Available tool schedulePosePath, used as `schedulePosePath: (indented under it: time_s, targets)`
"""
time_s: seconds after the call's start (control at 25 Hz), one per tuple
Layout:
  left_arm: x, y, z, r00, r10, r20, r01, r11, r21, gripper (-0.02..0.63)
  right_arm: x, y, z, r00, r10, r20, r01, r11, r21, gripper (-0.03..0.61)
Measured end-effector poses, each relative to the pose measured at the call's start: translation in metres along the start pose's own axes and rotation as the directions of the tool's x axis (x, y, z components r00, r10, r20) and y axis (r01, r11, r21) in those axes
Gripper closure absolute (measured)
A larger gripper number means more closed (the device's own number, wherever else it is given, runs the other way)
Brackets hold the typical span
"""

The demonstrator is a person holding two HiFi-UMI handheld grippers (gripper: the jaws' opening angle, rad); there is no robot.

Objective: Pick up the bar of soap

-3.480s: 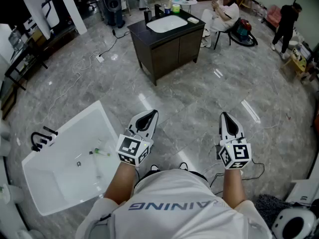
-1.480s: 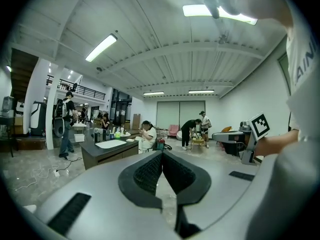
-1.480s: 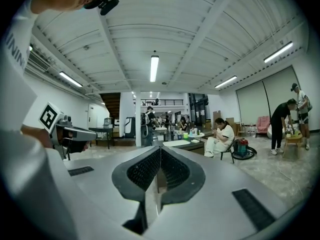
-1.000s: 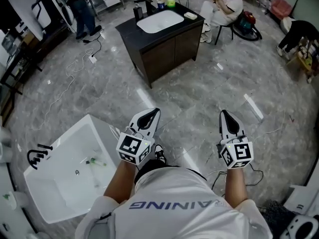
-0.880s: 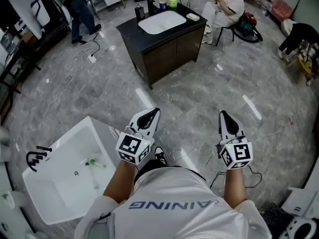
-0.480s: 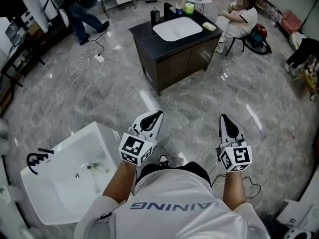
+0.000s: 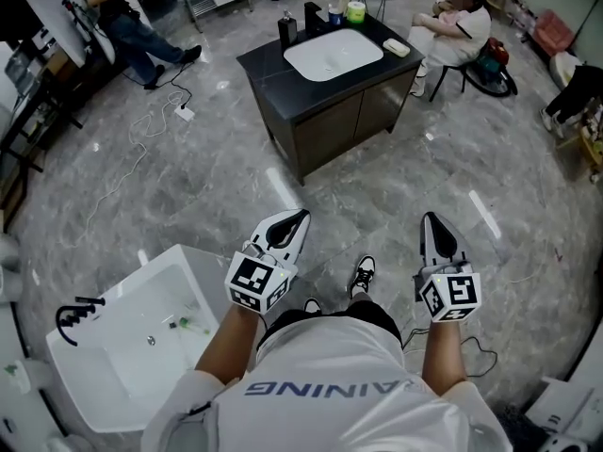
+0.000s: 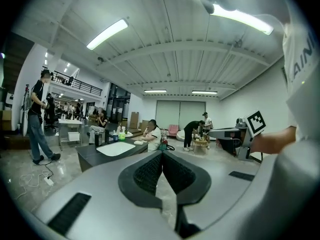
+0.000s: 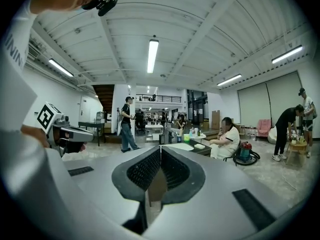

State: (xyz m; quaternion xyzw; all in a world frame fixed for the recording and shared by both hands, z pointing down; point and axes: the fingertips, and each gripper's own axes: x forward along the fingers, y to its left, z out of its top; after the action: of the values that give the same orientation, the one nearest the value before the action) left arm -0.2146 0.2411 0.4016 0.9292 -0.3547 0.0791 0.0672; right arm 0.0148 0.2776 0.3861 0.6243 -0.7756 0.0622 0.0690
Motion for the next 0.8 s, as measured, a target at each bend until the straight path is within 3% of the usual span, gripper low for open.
schedulePosePath:
  time_s: [0.48, 0.8]
  targets:
    - [0.127, 0.031, 0.043, 0.997, 0.081, -0.004, -0.081, 0.997, 0.006, 0.606, 0.102, -0.107, 0.019, 0.998, 0.059, 0.028, -0.060, 0.997, 0.037, 0.561]
    - [0.223, 0.025, 0.061, 0.993, 0.120, -0.020, -0.120, 0.993, 0.014, 0.606, 0.148, -0.197, 0.022, 0.996, 0.082, 0.019, -0.083, 0.996, 0.040, 0.561]
